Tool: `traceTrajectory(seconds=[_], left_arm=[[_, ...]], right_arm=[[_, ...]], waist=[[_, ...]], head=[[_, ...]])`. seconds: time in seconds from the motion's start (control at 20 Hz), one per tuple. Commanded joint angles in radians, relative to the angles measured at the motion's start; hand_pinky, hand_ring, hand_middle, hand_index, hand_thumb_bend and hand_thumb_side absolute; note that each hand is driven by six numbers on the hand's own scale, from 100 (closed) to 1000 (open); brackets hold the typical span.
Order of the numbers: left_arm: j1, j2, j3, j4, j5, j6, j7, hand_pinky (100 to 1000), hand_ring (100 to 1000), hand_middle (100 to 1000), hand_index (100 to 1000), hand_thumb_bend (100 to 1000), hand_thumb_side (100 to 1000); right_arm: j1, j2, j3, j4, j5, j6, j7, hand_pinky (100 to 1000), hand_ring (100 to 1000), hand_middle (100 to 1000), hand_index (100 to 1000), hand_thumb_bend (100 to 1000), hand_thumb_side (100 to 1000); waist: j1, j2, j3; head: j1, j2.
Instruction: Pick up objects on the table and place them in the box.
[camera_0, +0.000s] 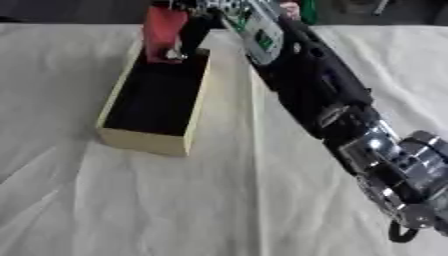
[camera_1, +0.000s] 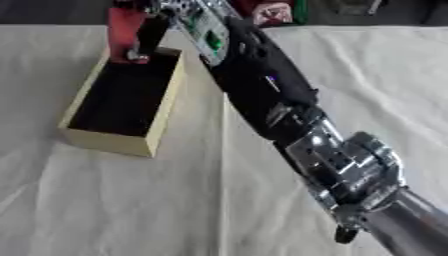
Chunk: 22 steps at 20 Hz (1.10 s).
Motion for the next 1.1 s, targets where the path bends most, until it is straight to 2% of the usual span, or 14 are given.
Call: traceTrajectory(seconds=[0.05,0.3,0.55,0.6,0.8,1.1], left_arm=[[-0.013,0.012,0.000,-0.020,0.008,-0.002,-0.006,568,565,520,652,183,100],[-0.017,0.010,0.000,-0.020,0.010,-0.002,-0.007,568,565,520,652,183,100],[-0.019,0.009,-0.002,-0.020,0.012,-0.002,-0.009,567,565,519,652,182,100],[-0.019,0.010,-0.002,-0.020,0.012,-0.002,-0.009,567,565,519,652,181,100],[-0.018,0.009,-0.002,-0.020,0.012,-0.001,-0.011,567,565,518,652,181,100],[-0.017,0.008,-0.002,-0.020,0.013,0.000,-0.012,567,565,517,652,181,100]], right_arm=[[-0.025,0.013,-0.026,0.027,0.040,-0.009,-0.024,664,675,546,583,148,108],[-0.004,0.044,-0.047,0.089,0.070,-0.026,-0.011,697,716,589,640,189,186],[0.003,0.061,-0.066,0.141,0.093,-0.081,0.047,766,771,687,761,274,303],[0.002,0.063,-0.070,0.148,0.096,-0.094,0.061,790,786,723,791,313,328],[-0.002,0.062,-0.093,0.153,0.118,-0.129,0.105,842,831,794,824,417,361],[-0.005,0.058,-0.106,0.152,0.189,-0.150,0.088,888,882,859,889,526,346]], waist=[[-0.010,-0.016,0.003],[-0.012,-0.009,0.013],[-0.013,-0.005,0.016],[-0.013,-0.005,0.017],[-0.013,-0.004,0.016],[-0.011,-0.004,0.016]], head=[[-0.006,-0.010],[-0.007,-0.004],[-0.006,0.002],[-0.006,0.003],[-0.006,0.002],[-0.004,-0.001]])
